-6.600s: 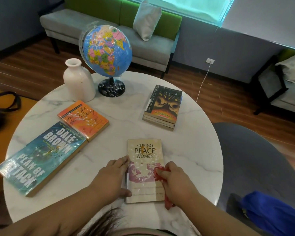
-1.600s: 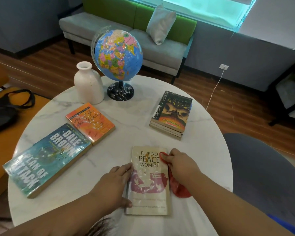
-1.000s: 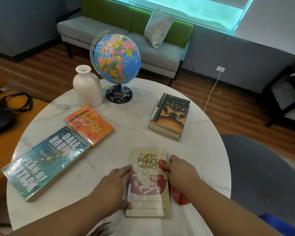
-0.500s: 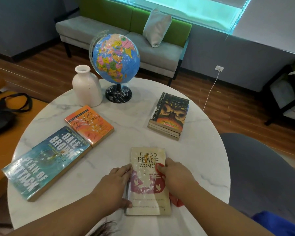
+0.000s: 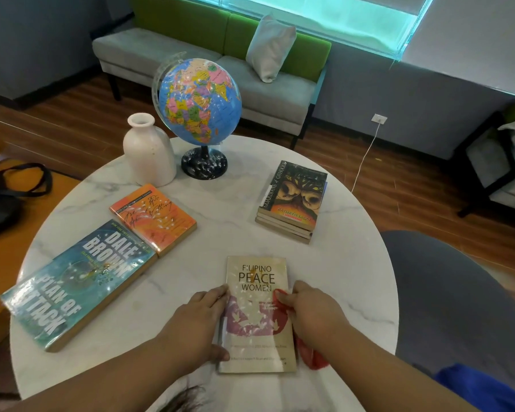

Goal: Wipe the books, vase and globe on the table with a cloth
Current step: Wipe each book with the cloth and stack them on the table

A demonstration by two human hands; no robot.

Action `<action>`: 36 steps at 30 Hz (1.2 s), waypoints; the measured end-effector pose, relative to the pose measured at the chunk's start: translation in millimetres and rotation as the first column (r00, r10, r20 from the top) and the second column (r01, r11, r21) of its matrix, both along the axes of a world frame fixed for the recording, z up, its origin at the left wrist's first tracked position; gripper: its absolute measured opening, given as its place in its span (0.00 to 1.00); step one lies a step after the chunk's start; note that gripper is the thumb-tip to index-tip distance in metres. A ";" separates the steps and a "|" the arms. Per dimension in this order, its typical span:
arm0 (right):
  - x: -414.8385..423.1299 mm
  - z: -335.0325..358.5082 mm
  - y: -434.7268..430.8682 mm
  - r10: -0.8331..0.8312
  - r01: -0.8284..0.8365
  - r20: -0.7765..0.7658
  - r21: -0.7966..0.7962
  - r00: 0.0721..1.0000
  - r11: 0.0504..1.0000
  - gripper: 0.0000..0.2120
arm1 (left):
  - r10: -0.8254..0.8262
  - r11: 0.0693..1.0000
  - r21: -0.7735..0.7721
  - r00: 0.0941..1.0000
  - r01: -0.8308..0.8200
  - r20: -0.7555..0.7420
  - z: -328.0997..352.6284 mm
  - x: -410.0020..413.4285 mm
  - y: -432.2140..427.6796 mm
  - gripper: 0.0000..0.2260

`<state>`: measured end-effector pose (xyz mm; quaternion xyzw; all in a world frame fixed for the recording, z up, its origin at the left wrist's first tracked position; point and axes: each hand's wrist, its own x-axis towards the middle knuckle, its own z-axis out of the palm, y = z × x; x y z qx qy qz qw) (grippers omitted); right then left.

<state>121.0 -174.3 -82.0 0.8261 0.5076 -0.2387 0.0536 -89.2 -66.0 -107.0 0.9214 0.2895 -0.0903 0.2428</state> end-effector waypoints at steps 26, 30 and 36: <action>-20.5 8.2 -14.0 0.187 -0.185 0.015 -0.111 0.982 0.977 0.22 | -0.005 1.000 -0.001 1.000 0.005 0.012 -1.8 -1.2 1.3 0.50; -11.9 5.4 -13.4 0.088 -0.086 0.046 -0.036 0.995 0.996 0.14 | -0.003 1.000 0.002 1.000 0.003 0.007 -1.6 -0.7 0.2 0.50; -25.1 -0.9 -25.5 0.213 -0.214 -0.018 -0.103 0.977 0.972 0.25 | -0.005 1.000 -0.004 1.000 0.005 0.002 -1.4 -0.6 1.0 0.50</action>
